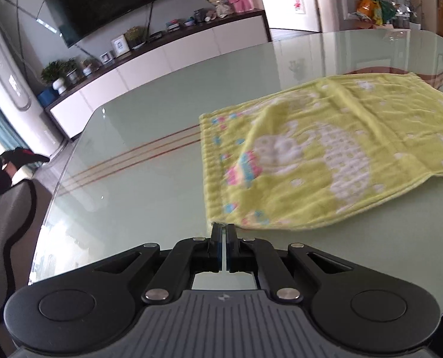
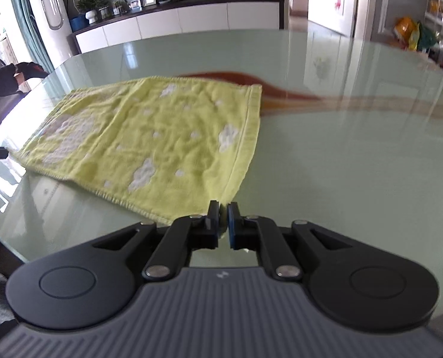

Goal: Fold towel

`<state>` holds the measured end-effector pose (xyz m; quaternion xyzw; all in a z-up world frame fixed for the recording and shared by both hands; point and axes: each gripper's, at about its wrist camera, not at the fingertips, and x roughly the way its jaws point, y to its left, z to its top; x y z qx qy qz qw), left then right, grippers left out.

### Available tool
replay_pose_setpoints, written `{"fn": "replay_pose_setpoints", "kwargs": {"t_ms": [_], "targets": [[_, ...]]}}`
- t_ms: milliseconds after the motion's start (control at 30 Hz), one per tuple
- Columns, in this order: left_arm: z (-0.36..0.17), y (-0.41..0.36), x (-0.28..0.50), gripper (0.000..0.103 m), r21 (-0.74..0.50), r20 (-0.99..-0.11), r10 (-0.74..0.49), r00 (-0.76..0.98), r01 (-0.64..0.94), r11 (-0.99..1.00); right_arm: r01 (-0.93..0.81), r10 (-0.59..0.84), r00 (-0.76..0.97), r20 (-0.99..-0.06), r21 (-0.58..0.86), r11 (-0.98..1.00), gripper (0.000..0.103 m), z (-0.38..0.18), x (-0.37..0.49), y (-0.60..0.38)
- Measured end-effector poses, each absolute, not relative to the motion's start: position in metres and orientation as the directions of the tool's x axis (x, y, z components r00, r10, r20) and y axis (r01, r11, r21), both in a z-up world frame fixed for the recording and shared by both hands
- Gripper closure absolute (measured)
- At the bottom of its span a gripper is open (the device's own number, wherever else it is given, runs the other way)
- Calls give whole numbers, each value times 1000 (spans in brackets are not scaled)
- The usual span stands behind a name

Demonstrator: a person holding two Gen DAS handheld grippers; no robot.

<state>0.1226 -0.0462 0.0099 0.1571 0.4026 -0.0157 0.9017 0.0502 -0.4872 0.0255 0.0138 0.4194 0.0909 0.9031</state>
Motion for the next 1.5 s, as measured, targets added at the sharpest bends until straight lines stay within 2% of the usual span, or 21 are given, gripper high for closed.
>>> {"fn": "replay_pose_setpoints", "kwargs": {"t_ms": [100, 133, 233, 333, 367, 400, 467, 500, 567, 633, 733, 833, 900, 967, 1100, 1300, 1500], "targets": [[14, -39, 122, 99, 249, -737, 84, 671, 154, 956, -158, 160, 633, -758, 76, 985, 96, 25, 46, -485], [15, -38, 122, 96, 242, -737, 72, 672, 162, 957, -155, 157, 634, -757, 74, 985, 94, 25, 47, -486], [21, -58, 111, 89, 241, -731, 20, 682, 231, 943, -153, 150, 643, -751, 66, 986, 79, 31, 49, -492], [26, -82, 99, 83, 228, -731, -40, 681, 299, 927, -216, 146, 644, -751, 5, 976, 72, 45, 52, -495], [27, -92, 94, 80, 222, -734, -61, 676, 324, 920, -243, 144, 644, -751, -22, 970, 64, 50, 52, -496], [28, -103, 90, 74, 216, -740, -84, 668, 353, 910, -271, 143, 644, -752, -49, 961, 61, 56, 52, -497], [29, -124, 83, 64, 209, -750, -119, 651, 404, 890, -355, 149, 640, -753, -117, 928, 42, 72, 54, -501], [29, -135, 79, 56, 215, -753, -128, 646, 425, 879, -388, 151, 636, -756, -145, 910, 37, 78, 56, -503], [29, -157, 72, 46, 236, -757, -139, 639, 465, 853, -453, 145, 625, -767, -206, 867, 20, 88, 59, -505], [32, -182, 66, 29, 273, -758, -140, 637, 505, 819, -534, 131, 610, -781, -283, 797, 12, 99, 63, -508], [35, -214, 60, 24, 290, -765, -146, 627, 538, 791, -640, 156, 604, -781, -359, 680, 11, 116, 72, -518], [39, -252, 61, 17, 237, -802, -175, 571, 573, 785, -764, 291, 532, -795, -302, 571, 11, 126, 80, -528], [38, -275, 63, 17, 221, -823, -160, 545, 568, 793, -801, 323, 519, -792, -317, 508, 11, 128, 86, -527], [37, -296, 67, 17, 231, -837, -123, 534, 548, 804, -848, 329, 488, -808, -350, 399, 11, 130, 104, -518], [44, -327, 88, 17, 200, -875, -43, 483, 440, 875, -945, 271, 315, -910, -276, 173, 11, 138, 162, -481], [61, -335, 111, 17, 49, -934, -82, 348, 353, 934, -969, 233, 236, -943, -210, 130, 9, 165, 233, -461], [73, -348, 118, 16, 61, -927, -89, 363, 381, 923, -976, 250, 213, -945, -196, 94, 13, 184, 263, -459]]}}
